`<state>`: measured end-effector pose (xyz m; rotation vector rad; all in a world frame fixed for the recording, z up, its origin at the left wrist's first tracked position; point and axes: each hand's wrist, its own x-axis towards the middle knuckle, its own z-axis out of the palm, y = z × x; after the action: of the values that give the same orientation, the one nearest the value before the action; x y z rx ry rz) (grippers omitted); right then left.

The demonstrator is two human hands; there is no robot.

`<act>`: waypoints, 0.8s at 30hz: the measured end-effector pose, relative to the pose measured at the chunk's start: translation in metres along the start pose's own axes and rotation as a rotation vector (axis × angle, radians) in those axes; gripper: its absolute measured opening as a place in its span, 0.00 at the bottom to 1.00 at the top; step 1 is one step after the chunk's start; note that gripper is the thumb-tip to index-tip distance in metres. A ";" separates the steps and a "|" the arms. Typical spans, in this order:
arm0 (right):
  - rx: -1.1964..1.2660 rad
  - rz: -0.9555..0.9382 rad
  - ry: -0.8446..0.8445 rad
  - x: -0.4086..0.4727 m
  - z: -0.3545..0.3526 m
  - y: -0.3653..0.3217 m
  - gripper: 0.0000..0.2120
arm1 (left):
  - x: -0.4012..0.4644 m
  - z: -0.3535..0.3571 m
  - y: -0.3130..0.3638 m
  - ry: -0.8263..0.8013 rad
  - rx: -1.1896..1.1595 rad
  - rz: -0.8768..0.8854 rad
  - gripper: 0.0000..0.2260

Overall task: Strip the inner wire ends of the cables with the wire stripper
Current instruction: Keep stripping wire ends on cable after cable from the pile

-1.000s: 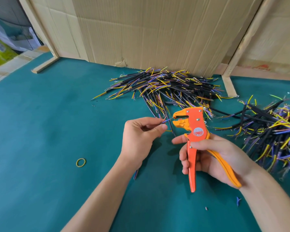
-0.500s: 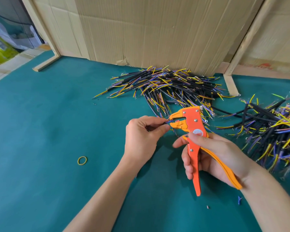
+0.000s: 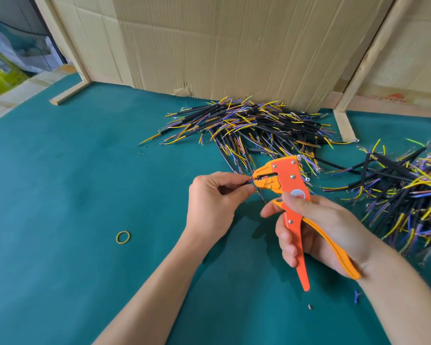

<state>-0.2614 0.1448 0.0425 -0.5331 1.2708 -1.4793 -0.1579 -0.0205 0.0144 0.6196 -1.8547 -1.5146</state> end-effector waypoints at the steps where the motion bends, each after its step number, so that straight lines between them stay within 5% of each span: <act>1: 0.000 0.000 0.000 0.000 0.000 0.000 0.22 | 0.000 0.000 0.000 -0.004 -0.004 -0.001 0.07; 24: 0.127 -0.016 0.038 0.004 0.008 0.004 0.18 | 0.003 -0.002 -0.003 0.001 -0.019 0.004 0.07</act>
<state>-0.2542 0.1383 0.0403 -0.4346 1.1949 -1.5780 -0.1587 -0.0242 0.0119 0.6069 -1.8376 -1.5278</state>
